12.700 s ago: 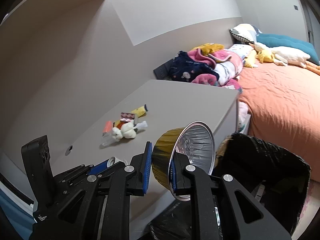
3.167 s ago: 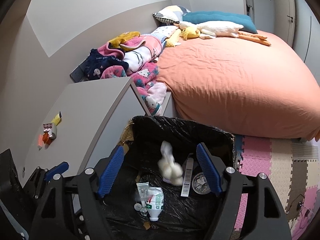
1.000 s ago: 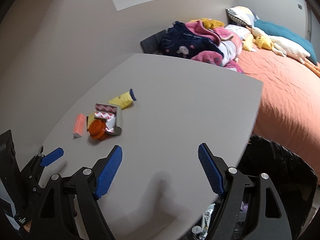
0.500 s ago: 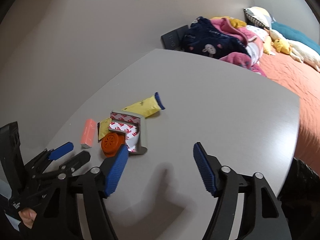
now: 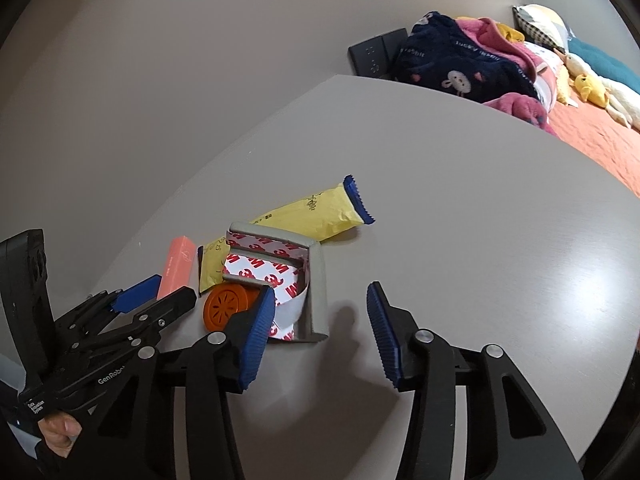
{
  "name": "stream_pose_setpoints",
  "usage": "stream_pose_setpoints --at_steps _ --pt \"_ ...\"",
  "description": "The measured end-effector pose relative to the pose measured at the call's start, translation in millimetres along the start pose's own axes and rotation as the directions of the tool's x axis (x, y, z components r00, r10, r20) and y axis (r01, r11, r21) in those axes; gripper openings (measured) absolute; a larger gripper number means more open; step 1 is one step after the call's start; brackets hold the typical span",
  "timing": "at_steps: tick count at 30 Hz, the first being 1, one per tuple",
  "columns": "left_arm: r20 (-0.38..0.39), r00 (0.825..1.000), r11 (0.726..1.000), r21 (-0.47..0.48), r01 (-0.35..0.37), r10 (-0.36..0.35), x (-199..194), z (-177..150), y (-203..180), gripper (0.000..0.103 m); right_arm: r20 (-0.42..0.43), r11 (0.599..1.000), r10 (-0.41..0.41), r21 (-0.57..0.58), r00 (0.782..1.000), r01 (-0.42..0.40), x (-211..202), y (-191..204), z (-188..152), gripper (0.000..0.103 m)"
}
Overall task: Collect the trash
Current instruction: 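Grasp the red-and-white printed box with the right tool while the left tool grasps the pink box, then carry the red-and-white box and pink box over the black bin with both tools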
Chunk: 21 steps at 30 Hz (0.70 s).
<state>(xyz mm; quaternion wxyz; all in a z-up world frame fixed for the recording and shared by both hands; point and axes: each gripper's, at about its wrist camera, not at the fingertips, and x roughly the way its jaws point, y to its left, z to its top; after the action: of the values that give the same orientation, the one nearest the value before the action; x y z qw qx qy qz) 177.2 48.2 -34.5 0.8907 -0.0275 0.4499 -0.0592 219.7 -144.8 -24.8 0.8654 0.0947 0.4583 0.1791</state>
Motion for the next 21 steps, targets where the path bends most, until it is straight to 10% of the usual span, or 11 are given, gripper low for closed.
stream_pose_setpoints --at_steps 9,21 --pt "0.016 0.999 0.999 0.01 -0.046 0.046 5.6 2.6 0.2 0.025 -0.005 0.999 0.01 -0.035 1.0 -0.01 8.2 9.1 -0.1 0.016" --pt "0.048 0.999 1.0 -0.02 -0.005 0.006 -15.3 1.2 -5.7 0.019 0.033 0.999 0.039 -0.011 0.999 -0.038 -19.8 -1.2 -1.9 0.014"
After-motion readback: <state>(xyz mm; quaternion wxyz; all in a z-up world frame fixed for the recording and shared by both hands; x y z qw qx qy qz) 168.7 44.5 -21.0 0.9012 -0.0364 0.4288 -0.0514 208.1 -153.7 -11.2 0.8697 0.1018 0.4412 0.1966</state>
